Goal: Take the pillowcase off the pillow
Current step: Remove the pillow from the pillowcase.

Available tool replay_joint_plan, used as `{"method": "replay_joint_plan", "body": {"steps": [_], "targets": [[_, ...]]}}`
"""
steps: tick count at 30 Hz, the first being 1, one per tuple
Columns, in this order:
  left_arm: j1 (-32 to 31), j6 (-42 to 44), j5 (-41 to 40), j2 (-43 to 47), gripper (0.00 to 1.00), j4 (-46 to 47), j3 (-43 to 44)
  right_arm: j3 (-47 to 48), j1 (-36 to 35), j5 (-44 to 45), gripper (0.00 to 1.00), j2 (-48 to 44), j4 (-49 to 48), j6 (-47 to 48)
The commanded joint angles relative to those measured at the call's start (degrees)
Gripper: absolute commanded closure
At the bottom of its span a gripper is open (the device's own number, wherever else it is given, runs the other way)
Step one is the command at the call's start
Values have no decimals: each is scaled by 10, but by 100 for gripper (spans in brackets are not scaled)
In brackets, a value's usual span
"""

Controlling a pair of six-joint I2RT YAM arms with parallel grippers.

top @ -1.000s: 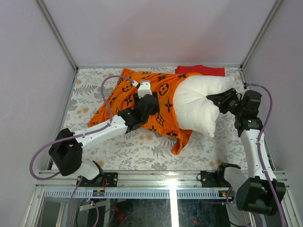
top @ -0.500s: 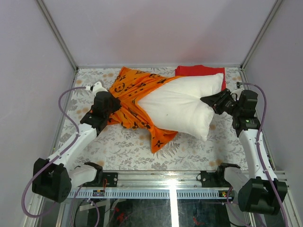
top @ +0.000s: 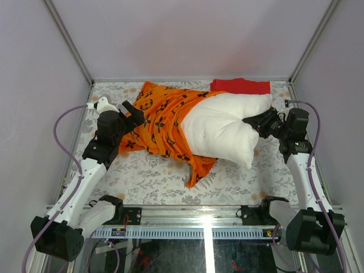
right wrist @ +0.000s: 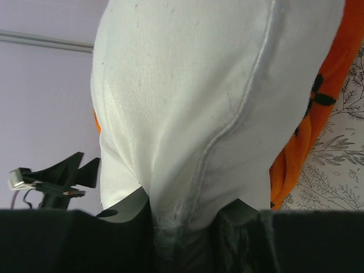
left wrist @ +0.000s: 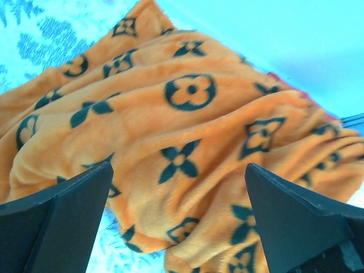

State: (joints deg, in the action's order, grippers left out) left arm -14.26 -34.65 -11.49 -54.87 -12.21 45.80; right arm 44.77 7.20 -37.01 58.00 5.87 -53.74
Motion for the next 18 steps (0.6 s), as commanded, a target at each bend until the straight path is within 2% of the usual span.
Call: {"method": "replay_joint_plan", "body": {"steps": [1,5,8,12,18], "targets": [[-42,19,-38,12,0,-9,64,22,-11,4,100,-2,-34,23],[-113,40,-72,-20,0,17,102,27,-37,13,100,4,-24,38],[-176,74,-95,-97,0,27,167,29,-60,21,100,4,-23,42],[-239,113,-135,-262,0,-25,324,36,-85,26,100,2,-13,54],[-245,148,-96,-483,0,-78,551,42,-94,28,100,-18,22,76]]}}
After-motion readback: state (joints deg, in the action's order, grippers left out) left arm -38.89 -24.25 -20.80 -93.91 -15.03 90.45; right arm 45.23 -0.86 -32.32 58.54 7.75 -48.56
